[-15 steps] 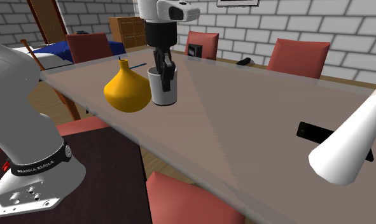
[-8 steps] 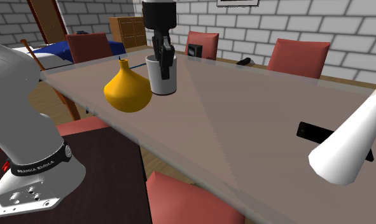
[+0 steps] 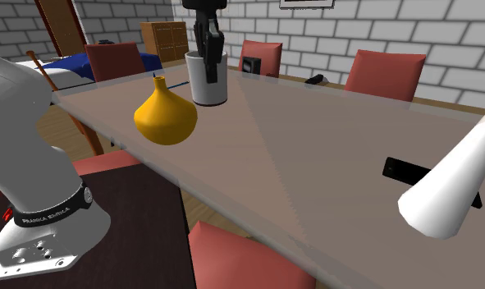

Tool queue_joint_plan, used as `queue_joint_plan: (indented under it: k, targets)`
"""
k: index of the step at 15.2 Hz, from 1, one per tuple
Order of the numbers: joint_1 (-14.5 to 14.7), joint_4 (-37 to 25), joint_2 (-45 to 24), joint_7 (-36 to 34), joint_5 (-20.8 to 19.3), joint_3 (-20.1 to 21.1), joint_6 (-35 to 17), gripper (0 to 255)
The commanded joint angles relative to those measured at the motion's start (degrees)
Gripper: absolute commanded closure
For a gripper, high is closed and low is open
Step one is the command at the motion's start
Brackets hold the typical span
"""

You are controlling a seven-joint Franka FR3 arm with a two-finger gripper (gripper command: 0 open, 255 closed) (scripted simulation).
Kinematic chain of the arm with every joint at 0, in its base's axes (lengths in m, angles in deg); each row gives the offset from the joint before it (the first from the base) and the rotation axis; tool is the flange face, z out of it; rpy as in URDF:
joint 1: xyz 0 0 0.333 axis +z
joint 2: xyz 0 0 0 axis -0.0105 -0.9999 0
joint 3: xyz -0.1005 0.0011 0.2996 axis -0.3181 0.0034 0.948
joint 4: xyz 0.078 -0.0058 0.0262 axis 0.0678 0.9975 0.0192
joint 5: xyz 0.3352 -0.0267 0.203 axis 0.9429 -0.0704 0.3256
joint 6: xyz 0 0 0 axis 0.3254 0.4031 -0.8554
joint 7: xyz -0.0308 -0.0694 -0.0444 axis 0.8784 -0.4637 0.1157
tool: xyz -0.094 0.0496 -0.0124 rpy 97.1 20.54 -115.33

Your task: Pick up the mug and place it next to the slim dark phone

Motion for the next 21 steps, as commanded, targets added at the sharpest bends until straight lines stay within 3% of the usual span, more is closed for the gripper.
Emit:
queue_joint_plan:
  k: [1,11,21]
  targets:
    - [-0.42,-2.0,-1.67,1.23,-0.5,-1.06,0.39,255]
    - [-2.81,-17.7,-19.59,12.6,-1.54,-9.95,-1.41,255]
    - [-6.18,-40.4,-40.5,24.46,4.06,-16.53,1.89,255]
